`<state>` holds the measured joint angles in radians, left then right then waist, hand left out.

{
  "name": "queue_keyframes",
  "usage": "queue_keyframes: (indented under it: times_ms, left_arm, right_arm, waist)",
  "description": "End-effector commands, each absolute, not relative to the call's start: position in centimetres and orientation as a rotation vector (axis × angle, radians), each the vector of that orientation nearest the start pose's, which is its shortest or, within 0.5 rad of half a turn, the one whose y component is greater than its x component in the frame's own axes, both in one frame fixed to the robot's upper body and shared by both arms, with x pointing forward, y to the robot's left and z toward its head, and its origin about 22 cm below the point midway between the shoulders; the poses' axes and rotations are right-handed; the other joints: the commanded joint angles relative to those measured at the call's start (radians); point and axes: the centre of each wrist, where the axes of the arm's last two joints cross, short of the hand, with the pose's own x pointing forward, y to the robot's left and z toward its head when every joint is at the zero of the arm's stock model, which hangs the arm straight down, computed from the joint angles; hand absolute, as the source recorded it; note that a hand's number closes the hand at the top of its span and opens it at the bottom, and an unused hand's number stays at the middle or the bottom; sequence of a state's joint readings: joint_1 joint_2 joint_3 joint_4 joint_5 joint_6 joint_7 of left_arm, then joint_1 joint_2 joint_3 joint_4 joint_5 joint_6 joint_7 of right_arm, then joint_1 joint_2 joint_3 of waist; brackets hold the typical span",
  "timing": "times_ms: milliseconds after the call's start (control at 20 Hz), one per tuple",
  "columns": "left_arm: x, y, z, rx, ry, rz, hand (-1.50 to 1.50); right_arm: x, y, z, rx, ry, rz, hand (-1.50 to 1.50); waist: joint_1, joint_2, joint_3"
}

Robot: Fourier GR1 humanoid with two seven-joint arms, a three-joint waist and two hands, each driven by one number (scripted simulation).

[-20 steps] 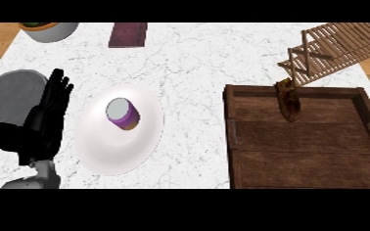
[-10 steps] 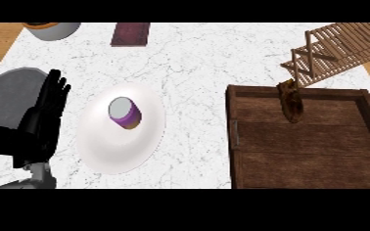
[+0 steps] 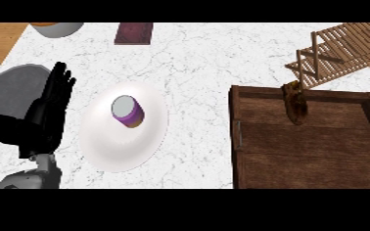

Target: Pick the bell pepper from the tray and place it in the tiered shelf

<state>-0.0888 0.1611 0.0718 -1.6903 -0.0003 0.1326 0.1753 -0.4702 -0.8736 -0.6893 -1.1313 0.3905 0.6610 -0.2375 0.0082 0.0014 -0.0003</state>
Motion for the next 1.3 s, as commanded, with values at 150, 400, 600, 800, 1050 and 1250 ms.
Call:
queue_keyframes:
  times_ms: [150,400,600,800,1050,1250]
  left_arm:
    - [26.3,25.4,6.8,0.226,-1.619,0.017,0.00]
    - [26.2,26.5,6.1,0.210,-1.619,0.008,0.00]
    - [25.8,25.3,6.1,0.235,-1.619,0.022,0.00]
    - [26.1,26.3,5.2,0.215,-1.624,0.018,0.00]
    - [26.0,26.4,6.4,0.226,-1.622,0.020,0.00]
    - [26.2,24.6,6.1,0.222,-1.630,-0.004,0.00]
  right_arm:
    - [29.1,-53.5,21.7,-0.780,-1.613,0.530,1.50]
    - [32.4,-52.7,20.5,-0.794,-1.609,0.506,1.50]
    - [34.2,-51.6,19.7,-0.778,-1.643,0.479,1.50]
    - [36.3,-49.9,19.4,-0.789,-1.671,0.440,1.50]
    - [37.3,-49.0,17.9,-0.810,-1.657,0.499,1.50]
    - [37.5,-49.0,16.8,-0.741,-1.666,0.297,1.50]
  waist:
    - [0.007,0.003,0.001]
    - [0.027,0.009,0.002]
    - [0.018,0.006,0.002]
    - [0.028,0.011,0.002]
    - [0.032,0.011,0.002]
    - [0.038,0.017,0.004]
